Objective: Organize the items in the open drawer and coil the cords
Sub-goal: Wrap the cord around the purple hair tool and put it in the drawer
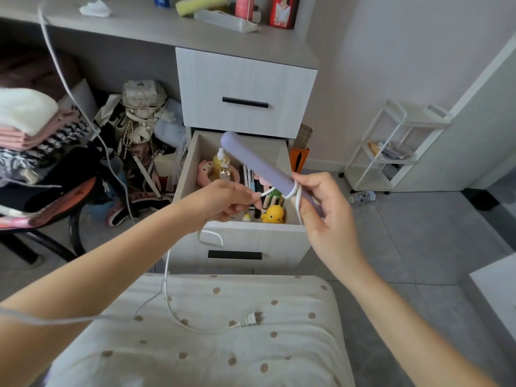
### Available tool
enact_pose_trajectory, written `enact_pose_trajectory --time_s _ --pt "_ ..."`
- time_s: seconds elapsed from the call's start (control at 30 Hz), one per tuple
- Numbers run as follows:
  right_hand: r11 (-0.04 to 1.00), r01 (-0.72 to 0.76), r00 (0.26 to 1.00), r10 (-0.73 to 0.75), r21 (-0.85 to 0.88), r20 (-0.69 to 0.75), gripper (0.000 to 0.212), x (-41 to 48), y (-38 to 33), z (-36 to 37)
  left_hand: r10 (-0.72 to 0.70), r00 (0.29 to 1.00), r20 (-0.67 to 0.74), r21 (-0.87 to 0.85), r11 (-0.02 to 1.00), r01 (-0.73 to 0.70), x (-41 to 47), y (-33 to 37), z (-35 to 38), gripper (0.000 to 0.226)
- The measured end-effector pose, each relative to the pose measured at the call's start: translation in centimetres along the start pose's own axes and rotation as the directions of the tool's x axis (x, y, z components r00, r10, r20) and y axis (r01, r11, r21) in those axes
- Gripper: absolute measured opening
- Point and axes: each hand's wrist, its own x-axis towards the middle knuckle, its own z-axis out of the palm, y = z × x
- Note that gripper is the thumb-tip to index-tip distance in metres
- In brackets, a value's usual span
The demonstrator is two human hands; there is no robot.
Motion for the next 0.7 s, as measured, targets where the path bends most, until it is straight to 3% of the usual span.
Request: enact_pose_trajectory --time_s 0.1,0.27,0.43,0.57,0.7 --pt "0.991 -0.102 0.992 0.108 0.089 -0.07 0.03 0.6 1.3 -0.1 0.07 0.997 -0.023 0.079 0.995 -0.068 -0.6 -0.3 0.5 0.024" --pt "0.973 -0.222 0.953 0.23 0.058 -0.2 0.02 1.4 4.0 -1.2 0.117 0.991 -0.073 0.375 0.923 -0.081 -2.0 -0.9 2.5 0.027" --pt "0.948 -0.317 0.923 0.301 -0.031 -0.239 0.023 2.1 6.5 -1.5 0.081 0.996 -0.045 0.304 0.95 -0.063 -3.5 0.2 4.3 0.032" --pt "0.925 -0.292 0.948 0.245 -0.245 -0.202 0.013 1.9 6.9 -1.0 0.181 0.98 -0.079 0.548 0.83 -0.108 -3.8 1.7 5.2 0.03" --pt "0.806 -0.009 0.998 -0.033 -0.592 -0.061 0.015 1.9 6.0 -0.9 0.182 0.981 -0.072 0.522 0.845 -0.119 -4.2 2.4 5.6 0.027"
